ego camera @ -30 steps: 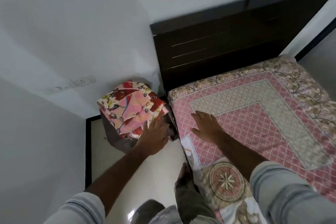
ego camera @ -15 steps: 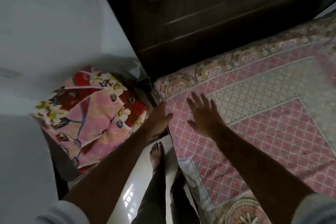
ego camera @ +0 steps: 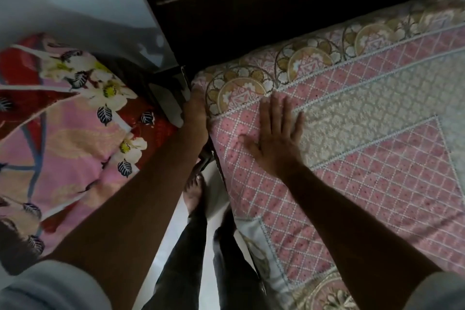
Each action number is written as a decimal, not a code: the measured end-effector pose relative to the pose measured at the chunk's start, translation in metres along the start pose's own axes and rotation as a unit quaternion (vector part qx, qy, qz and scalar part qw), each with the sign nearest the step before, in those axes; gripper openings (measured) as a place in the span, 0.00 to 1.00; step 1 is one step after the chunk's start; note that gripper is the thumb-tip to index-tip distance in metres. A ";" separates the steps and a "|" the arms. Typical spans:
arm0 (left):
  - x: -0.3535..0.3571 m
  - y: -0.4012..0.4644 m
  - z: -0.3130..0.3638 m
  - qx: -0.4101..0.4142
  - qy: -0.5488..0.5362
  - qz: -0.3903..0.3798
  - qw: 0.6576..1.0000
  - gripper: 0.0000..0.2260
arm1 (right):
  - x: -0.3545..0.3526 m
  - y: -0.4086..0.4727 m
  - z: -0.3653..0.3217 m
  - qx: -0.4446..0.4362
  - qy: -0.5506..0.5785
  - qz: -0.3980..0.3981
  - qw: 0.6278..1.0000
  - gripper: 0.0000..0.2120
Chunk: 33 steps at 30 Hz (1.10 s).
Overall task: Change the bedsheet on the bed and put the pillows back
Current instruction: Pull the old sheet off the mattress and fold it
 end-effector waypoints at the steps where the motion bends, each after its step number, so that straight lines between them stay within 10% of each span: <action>1: 0.002 0.003 0.004 -0.008 -0.030 0.002 1.000 0.33 | 0.000 0.000 0.000 0.002 -0.001 0.001 1.000 0.44; 6: 0.026 -0.036 0.061 0.094 -0.038 0.036 0.994 0.04 | 0.001 0.001 0.000 0.002 -0.005 0.011 1.000 0.44; 9: 0.085 -0.105 0.089 0.227 0.042 -0.143 0.962 0.07 | -0.006 0.002 0.000 -0.001 0.032 0.018 0.999 0.43; 12: 0.149 -0.185 0.052 0.291 0.250 -0.373 0.845 0.08 | -0.001 -0.002 0.014 0.030 0.153 0.004 0.988 0.41; 16: 0.143 -0.201 -0.024 0.370 0.593 -0.406 0.589 0.18 | -0.006 -0.016 0.061 0.140 0.575 0.027 0.806 0.13; 19: 0.101 -0.169 -0.017 0.396 0.624 -0.291 0.608 0.28 | -0.022 -0.020 0.102 0.179 0.656 0.102 0.726 0.10; 22: 0.086 -0.158 -0.019 0.421 0.642 -0.243 0.593 0.31 | -0.023 -0.007 0.120 0.207 0.693 0.018 0.690 0.14; 26: 0.110 -0.168 -0.046 0.433 0.674 -0.356 0.482 0.30 | -0.041 0.036 0.126 0.188 0.621 -0.100 0.754 0.31; 30: 0.150 -0.231 -0.080 0.510 0.663 -0.455 0.306 0.26 | -0.067 0.088 0.131 0.123 0.468 -0.050 0.873 0.17; 31: 0.160 -0.244 -0.077 0.540 0.646 -0.446 0.302 0.22 | -0.074 0.092 0.137 0.109 0.432 -0.025 0.895 0.13; 33: 0.177 -0.242 -0.050 0.545 0.596 -0.390 0.442 0.14 | -0.075 0.081 0.156 0.091 0.456 0.004 0.885 0.10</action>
Point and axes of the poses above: each hand's wrist, its own y-axis towards the middle knuckle, its own x-axis out of the palm, z = x × y, the point moved 9 cm from there along y, towards the middle knuckle, and after that the axes turned 13 degrees about -y, right-handed, at the moved point
